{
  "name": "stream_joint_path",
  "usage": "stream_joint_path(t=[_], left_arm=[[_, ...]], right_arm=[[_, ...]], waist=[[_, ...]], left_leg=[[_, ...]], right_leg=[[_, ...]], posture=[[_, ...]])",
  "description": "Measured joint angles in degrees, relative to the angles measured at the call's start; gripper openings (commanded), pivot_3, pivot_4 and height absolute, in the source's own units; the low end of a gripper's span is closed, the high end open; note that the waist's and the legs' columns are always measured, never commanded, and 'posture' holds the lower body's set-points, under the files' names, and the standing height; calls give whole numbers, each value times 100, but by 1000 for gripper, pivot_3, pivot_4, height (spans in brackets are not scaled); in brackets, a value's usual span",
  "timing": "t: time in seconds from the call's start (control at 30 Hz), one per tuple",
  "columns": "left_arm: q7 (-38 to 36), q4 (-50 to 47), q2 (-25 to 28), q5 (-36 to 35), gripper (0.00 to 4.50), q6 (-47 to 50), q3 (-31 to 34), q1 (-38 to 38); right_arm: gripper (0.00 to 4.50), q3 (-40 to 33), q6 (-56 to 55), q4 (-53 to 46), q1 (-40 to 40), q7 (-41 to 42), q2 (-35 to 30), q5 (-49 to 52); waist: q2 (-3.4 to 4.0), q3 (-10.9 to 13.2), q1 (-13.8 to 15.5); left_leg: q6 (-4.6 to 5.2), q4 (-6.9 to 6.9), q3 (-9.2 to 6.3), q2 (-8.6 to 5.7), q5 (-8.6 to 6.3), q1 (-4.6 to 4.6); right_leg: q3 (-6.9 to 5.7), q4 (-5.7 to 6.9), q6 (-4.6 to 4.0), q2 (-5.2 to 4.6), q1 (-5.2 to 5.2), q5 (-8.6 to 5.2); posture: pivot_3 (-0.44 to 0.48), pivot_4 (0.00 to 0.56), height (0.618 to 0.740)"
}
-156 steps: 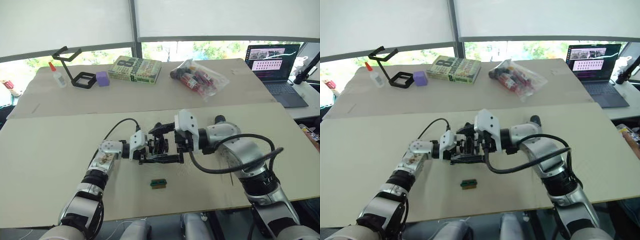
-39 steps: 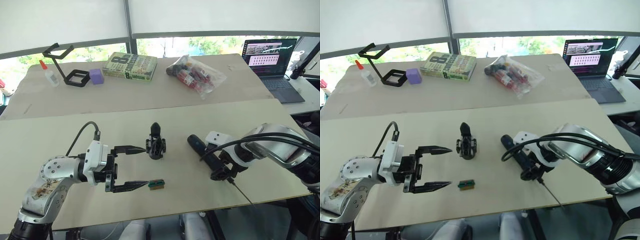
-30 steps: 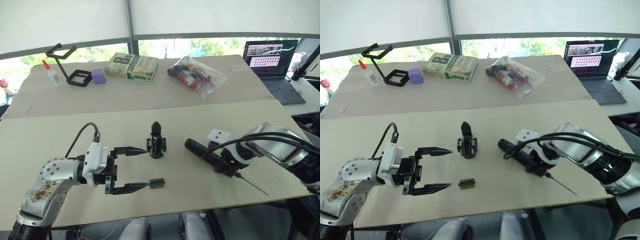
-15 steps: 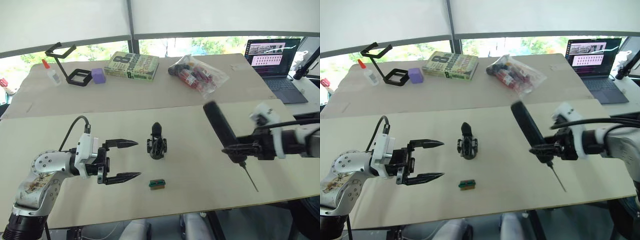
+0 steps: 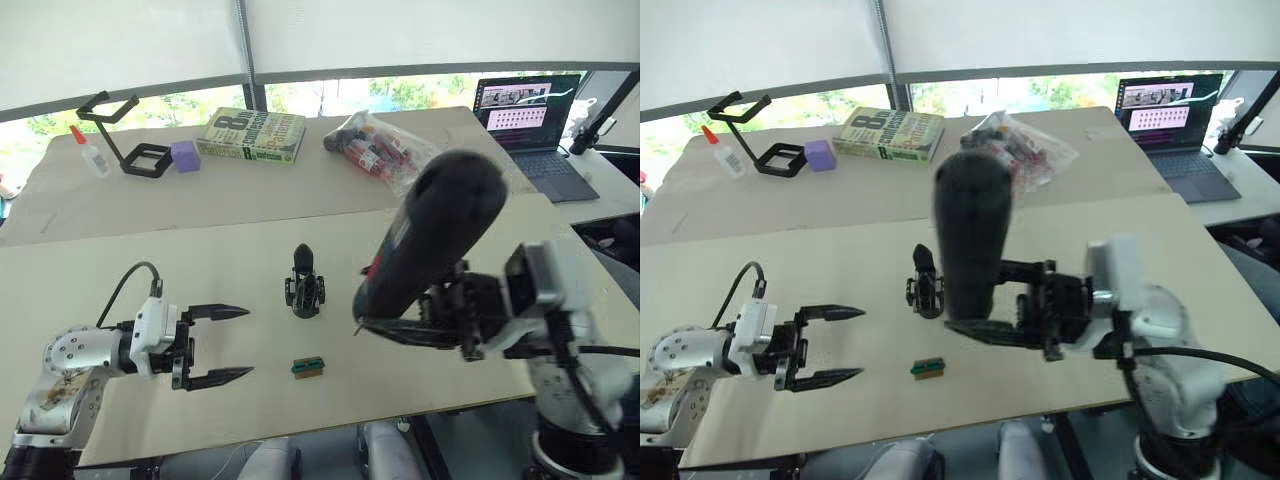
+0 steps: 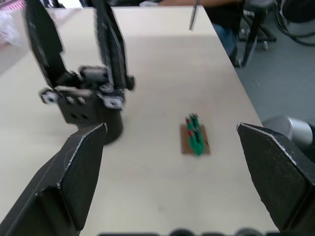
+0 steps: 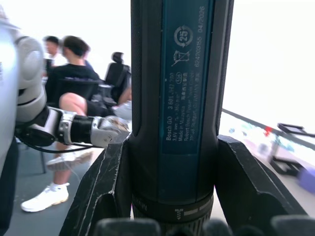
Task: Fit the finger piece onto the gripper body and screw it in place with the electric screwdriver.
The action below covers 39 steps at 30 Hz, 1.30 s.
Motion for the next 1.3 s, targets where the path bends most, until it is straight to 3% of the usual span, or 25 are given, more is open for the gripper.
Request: stream_joint_path(t=[0.17, 0.37, 0.93, 1.3], left_arm=[[120, 1, -293, 365, 4500, -418, -374, 430], [698, -27, -685, 678, 4500, -543, -680, 488], [1485, 327, -1147, 1548, 4500, -459, -1937, -204], [1746, 361, -1133, 1629, 4500, -229, -2082, -294]], right_arm=[[1935, 891, -531, 705, -44, 376, 143, -375], [1935, 1300, -889, 1220, -96, 592, 159, -551], [1935, 1645, -1140, 1408, -186, 610, 63, -682], [1935, 1727, -1142, 1528, -195, 527, 31, -790]], waist=[[0, 0, 31], [0, 0, 34], [0, 0, 27], [17, -11, 48]], left_leg=[[-1, -3, 0, -1, -1, -1], [-1, -1, 0, 1, -1, 0], [-2, -1, 0, 2, 0, 1], [-2, -1, 0, 3, -1, 15]], right_leg=[[-5, -2, 0, -1, -5, 0], [-6, 0, -2, -1, -4, 1], [-6, 1, -3, 2, -4, 2], [-4, 4, -3, 0, 10, 2]], posture=[[0, 150, 740], [0, 150, 740], [0, 150, 740], [0, 150, 740]])
